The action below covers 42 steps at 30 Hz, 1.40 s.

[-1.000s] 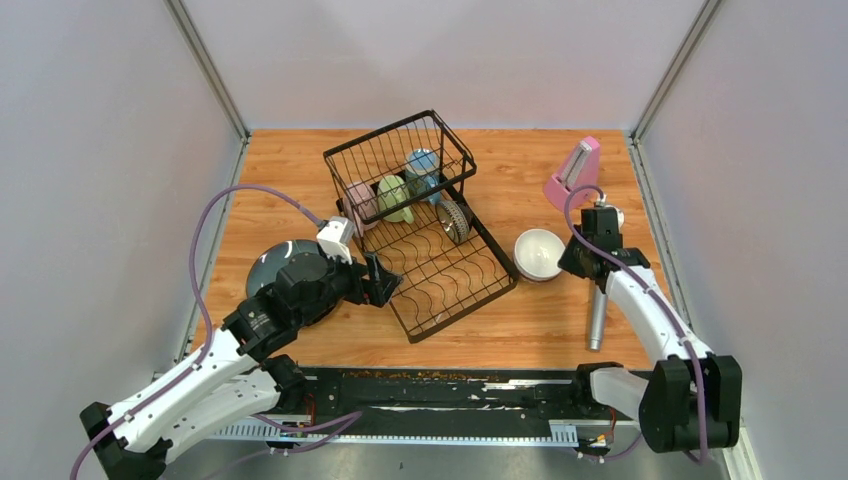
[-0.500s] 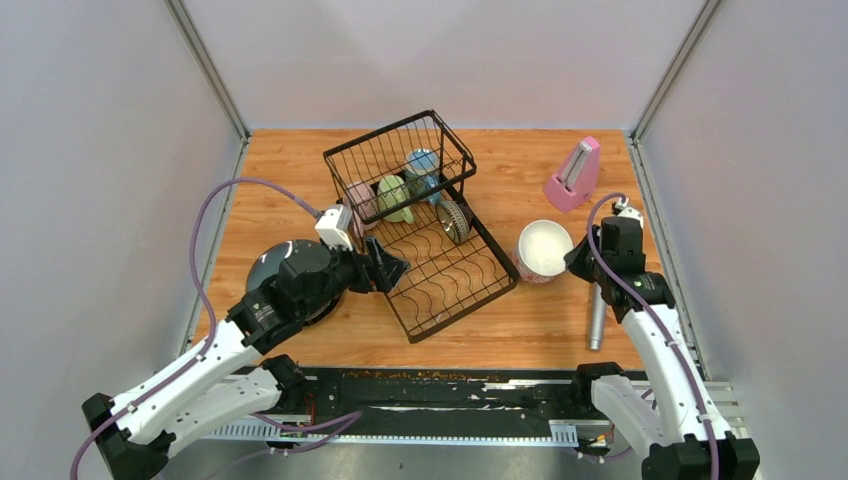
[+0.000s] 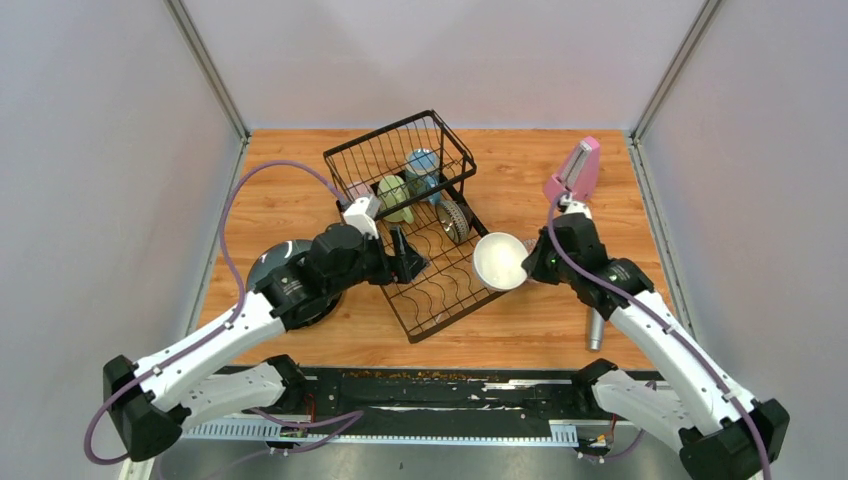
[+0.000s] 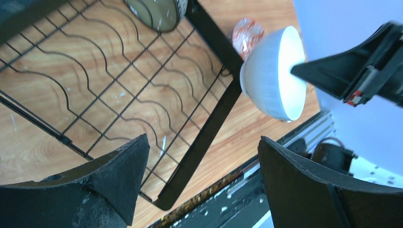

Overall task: Load the mixed dishes into the dish rack
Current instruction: Pick up the bowl from the center of the board.

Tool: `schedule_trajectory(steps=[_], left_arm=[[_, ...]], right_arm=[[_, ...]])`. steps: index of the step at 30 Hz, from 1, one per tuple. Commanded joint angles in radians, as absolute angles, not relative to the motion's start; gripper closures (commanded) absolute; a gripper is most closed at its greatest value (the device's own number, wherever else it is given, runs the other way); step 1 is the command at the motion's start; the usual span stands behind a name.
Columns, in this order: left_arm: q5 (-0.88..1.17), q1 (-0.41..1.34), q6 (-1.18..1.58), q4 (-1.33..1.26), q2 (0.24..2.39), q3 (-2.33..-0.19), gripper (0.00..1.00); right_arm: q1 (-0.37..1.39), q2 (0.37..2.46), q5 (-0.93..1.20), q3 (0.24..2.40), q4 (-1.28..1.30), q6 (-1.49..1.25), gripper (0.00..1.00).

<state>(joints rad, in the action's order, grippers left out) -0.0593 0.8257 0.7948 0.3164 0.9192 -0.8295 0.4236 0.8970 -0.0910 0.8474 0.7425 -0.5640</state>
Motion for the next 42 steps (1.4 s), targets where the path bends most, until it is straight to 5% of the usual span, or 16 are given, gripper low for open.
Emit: schedule_trajectory(steps=[1,11,28,37,42], left_arm=[[-0.064,0.878,0.746,0.388,0.969,-0.892,0.09],[-0.107,0.976,0.718,0.432,1.121,-0.982,0.17],[-0.158,0.988,0.716,0.407,1.34,-1.045,0.37],[-0.142,0.988,0.733,0.33,1.334,-0.991,0.87],[-0.13,0.988,0.711,0.322,1.329,-0.98,1.0]], right_arm=[[0.601,0.957,-0.27,0.951,0.704,-0.637,1.0],[0.837,1.105,-0.426,1.02,0.724,-0.68,1.0],[0.965,1.163,-0.549,1.067,0.724,-0.692,1.0],[1.0,1.178,-0.586,1.062,0.712,-0.699,1.0],[1.008,1.184,-0.551,1.06,0.692,-0.689,1.0]])
